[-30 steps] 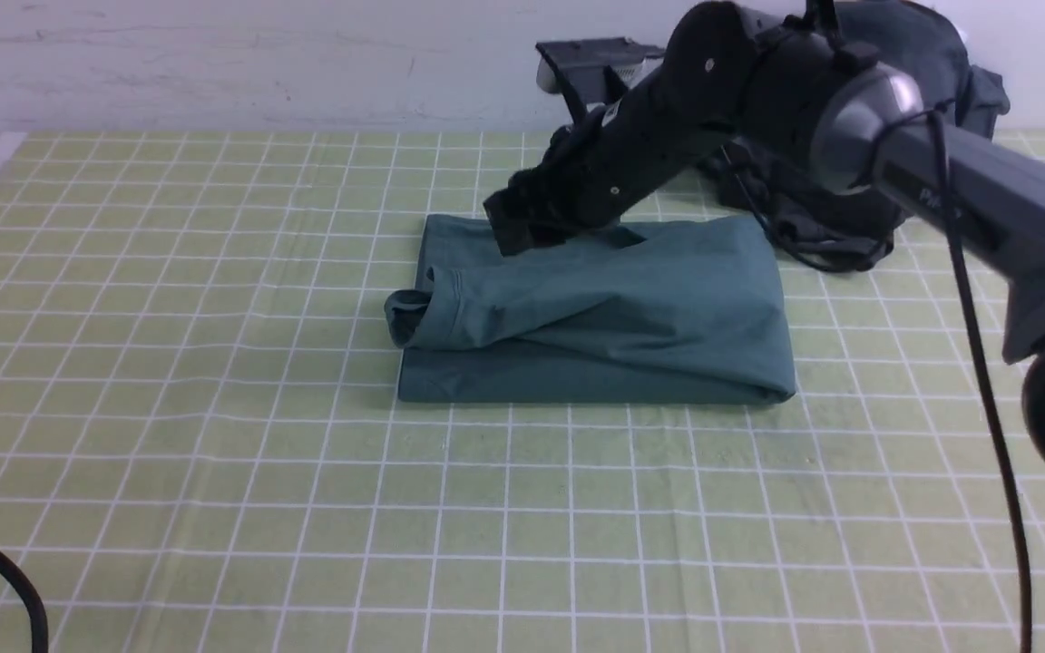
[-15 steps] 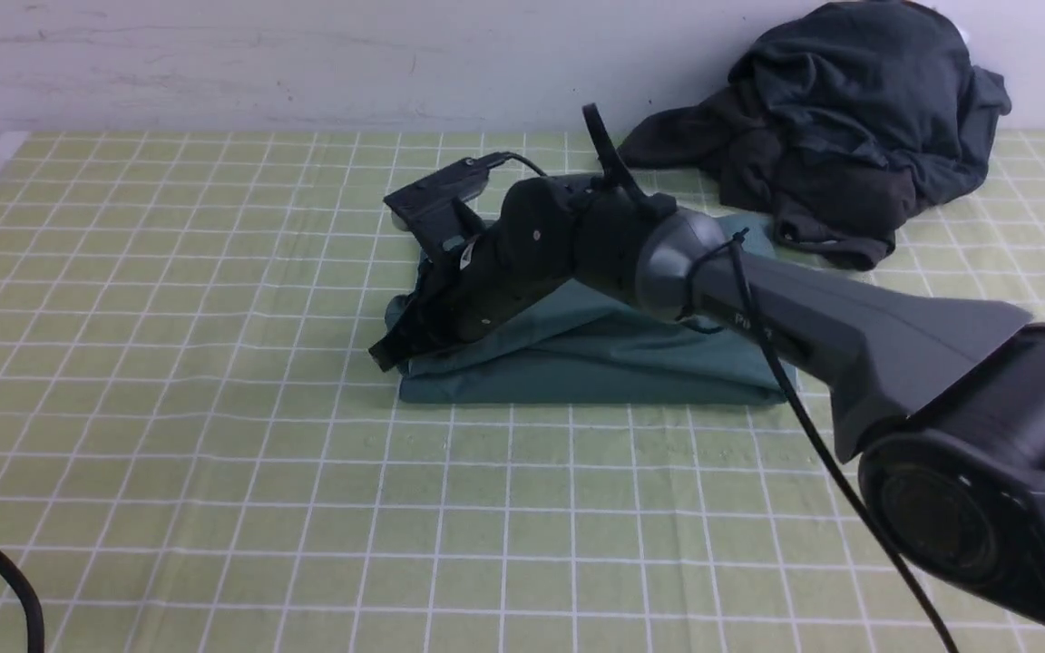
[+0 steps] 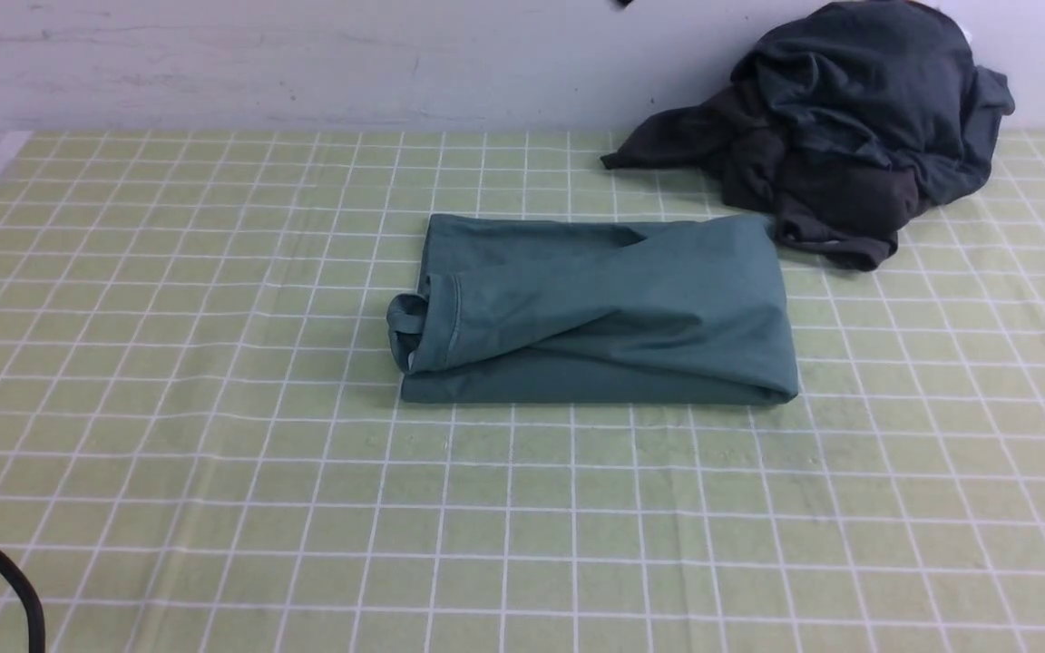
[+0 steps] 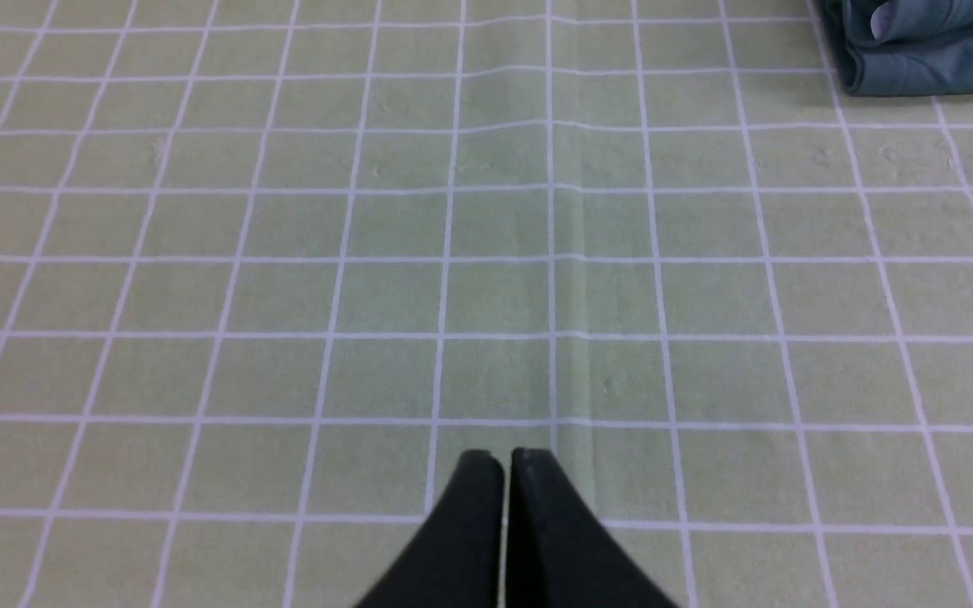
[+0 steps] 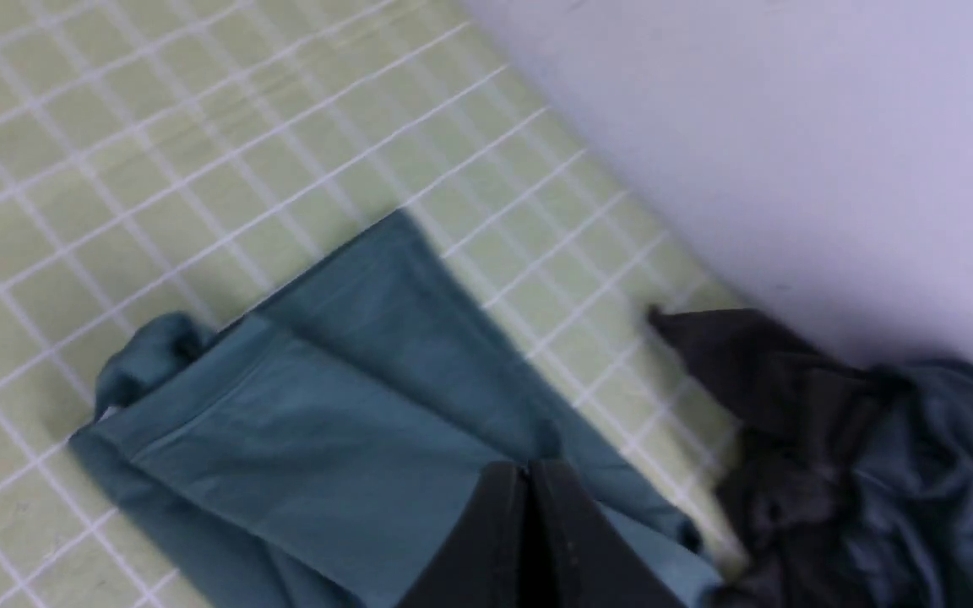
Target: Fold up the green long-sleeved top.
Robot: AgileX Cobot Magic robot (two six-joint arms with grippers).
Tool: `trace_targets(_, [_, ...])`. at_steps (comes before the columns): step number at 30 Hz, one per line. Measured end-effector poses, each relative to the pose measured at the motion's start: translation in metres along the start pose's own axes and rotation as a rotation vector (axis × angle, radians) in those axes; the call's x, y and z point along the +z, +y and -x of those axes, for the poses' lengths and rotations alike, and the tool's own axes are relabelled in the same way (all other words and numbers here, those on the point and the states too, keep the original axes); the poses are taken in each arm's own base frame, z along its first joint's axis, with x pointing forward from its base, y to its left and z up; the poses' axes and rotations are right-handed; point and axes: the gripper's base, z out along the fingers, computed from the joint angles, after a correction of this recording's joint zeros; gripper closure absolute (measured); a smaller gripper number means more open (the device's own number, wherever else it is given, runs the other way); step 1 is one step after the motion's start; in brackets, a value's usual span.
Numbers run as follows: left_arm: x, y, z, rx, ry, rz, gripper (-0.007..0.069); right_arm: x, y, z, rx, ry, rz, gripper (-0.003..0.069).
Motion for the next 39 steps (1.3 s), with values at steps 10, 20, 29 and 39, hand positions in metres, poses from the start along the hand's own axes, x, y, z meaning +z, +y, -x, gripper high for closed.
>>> trace_targets(10, [0.0, 0.0, 0.0, 0.0, 0.0, 0.0, 0.0625, -0.13, -0.032, -0.058, 0.173, -0.378, -0.188, 0.0671])
trace_targets(20, [0.0, 0.0, 0.0, 0.0, 0.0, 0.0, 0.0625, -0.106, 0.027, -0.221, 0.383, -0.753, -0.206, 0.0671])
trace_targets(29, [0.0, 0.0, 0.0, 0.0, 0.0, 0.0, 0.0625, -0.068, 0.065, -0.339, 0.423, -0.647, -0.23, 0.0671])
trace_targets(39, [0.0, 0.0, 0.0, 0.0, 0.0, 0.0, 0.0625, -0.053, 0.088, -0.395, 0.453, -0.307, -0.154, 0.0671])
